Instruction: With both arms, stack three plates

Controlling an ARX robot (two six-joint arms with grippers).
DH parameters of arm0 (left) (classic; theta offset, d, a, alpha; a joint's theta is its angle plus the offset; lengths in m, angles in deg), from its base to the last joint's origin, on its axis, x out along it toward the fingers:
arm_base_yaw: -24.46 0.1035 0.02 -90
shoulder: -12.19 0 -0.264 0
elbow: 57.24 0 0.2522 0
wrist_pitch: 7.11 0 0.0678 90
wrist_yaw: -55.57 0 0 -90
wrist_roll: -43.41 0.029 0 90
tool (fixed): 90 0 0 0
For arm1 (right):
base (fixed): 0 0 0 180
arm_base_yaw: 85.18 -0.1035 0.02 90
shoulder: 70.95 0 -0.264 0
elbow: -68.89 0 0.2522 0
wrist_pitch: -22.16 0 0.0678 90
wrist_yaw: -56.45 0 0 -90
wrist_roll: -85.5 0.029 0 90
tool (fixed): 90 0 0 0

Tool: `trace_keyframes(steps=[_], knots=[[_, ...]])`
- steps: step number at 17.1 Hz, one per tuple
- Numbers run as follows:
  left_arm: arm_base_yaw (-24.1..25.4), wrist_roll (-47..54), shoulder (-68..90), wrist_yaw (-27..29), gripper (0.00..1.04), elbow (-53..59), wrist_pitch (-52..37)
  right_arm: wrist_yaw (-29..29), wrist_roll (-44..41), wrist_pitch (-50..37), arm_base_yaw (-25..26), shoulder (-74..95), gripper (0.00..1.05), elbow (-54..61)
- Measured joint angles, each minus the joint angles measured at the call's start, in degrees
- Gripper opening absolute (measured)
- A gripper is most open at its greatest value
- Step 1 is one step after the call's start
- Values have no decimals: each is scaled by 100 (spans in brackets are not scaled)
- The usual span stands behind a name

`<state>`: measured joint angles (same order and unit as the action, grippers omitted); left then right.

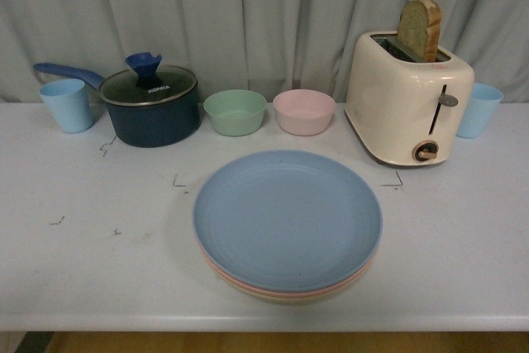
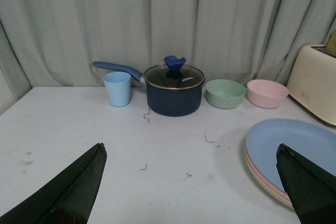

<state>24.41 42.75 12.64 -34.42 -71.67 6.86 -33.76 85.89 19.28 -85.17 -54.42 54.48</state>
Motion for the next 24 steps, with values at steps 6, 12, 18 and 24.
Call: trace_keyframes(steps=[6, 12, 18, 24], knots=[[0, 0, 0, -2, 98, 0, 0, 0, 0, 553, 0, -551, 2, 0], [0, 2, 0, 2, 98, 0, -4, 11, -2, 1716, 0, -1622, 2, -2], [0, 4, 0, -2, 98, 0, -4, 13, -2, 1685, 0, -1631, 52, -2], [0, 4, 0, 0, 98, 0, -4, 13, -2, 1685, 0, -1631, 98, -2]])
